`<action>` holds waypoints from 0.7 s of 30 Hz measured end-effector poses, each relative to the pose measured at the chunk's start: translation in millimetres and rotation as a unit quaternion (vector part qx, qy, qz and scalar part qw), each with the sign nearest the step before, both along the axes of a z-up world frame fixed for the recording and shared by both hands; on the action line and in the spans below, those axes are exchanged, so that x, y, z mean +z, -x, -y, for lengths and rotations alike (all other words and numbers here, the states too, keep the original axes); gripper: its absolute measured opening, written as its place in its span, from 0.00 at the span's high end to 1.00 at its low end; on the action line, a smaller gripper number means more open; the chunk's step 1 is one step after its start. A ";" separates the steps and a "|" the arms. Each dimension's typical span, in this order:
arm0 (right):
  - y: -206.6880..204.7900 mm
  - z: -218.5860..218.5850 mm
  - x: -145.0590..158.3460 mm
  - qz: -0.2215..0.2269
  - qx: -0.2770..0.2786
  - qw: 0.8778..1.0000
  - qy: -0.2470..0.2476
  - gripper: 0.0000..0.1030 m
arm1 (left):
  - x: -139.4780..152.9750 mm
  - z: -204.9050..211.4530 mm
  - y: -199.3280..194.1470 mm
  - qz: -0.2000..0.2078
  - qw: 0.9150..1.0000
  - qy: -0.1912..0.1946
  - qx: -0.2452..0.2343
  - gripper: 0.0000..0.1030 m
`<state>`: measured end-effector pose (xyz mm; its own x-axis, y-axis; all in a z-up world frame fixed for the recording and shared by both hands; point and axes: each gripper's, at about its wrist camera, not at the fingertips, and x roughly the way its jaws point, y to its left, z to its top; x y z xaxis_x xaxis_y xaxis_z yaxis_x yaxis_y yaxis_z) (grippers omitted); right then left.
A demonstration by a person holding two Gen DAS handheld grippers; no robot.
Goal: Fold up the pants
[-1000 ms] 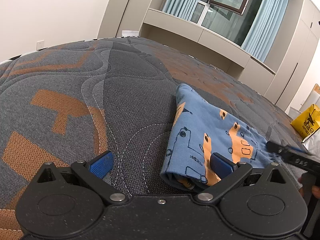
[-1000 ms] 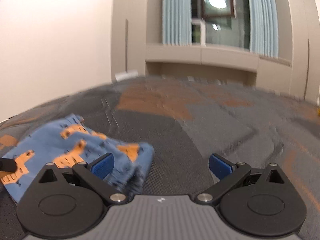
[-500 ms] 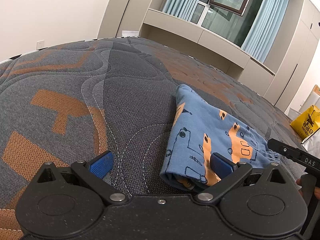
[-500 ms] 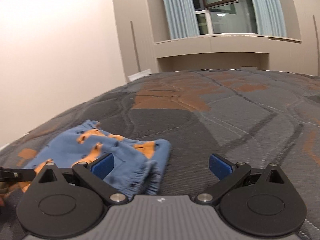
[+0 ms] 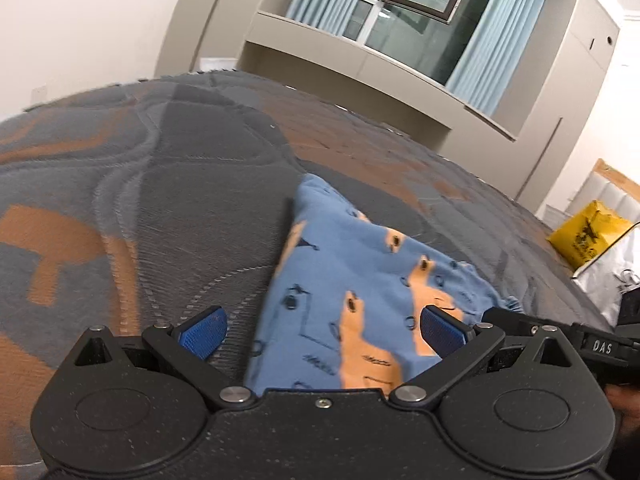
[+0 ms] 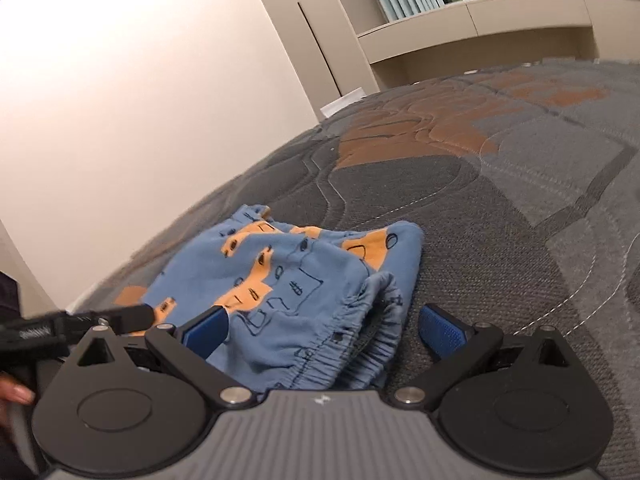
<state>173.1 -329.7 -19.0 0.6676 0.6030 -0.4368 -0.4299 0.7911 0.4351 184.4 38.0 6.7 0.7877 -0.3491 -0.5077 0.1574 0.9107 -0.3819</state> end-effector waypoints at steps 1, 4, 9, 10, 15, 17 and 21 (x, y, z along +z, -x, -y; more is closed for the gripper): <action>-0.5 4.1 -0.7 -0.005 0.005 1.000 -0.020 0.00 | -2.3 -1.1 -1.7 -0.006 1.000 0.009 -0.005 0.01; -3.5 14.0 -3.1 -0.023 0.019 0.997 -0.074 0.00 | -6.6 -10.3 -1.4 -0.007 0.999 0.040 -0.002 0.01; -3.1 21.4 -2.5 -0.032 0.017 0.995 -0.097 0.00 | -11.0 -12.9 0.9 -0.001 0.999 0.052 0.002 0.01; -2.9 20.8 -2.4 -0.031 0.017 0.995 -0.094 0.00 | -11.0 -10.4 1.1 -0.001 0.999 0.044 0.002 0.01; -1.5 19.3 -1.8 -0.033 0.013 0.995 -0.091 0.03 | -11.4 -10.0 0.5 -0.002 0.999 0.036 0.001 0.01; -1.4 22.0 -2.9 -0.038 0.006 0.994 -0.098 0.06 | -12.0 -13.5 0.8 0.000 0.999 0.046 0.001 0.01; -2.2 30.7 -5.4 -0.048 -0.010 0.992 -0.119 0.21 | -12.7 -18.6 3.5 0.009 0.998 0.063 0.003 0.05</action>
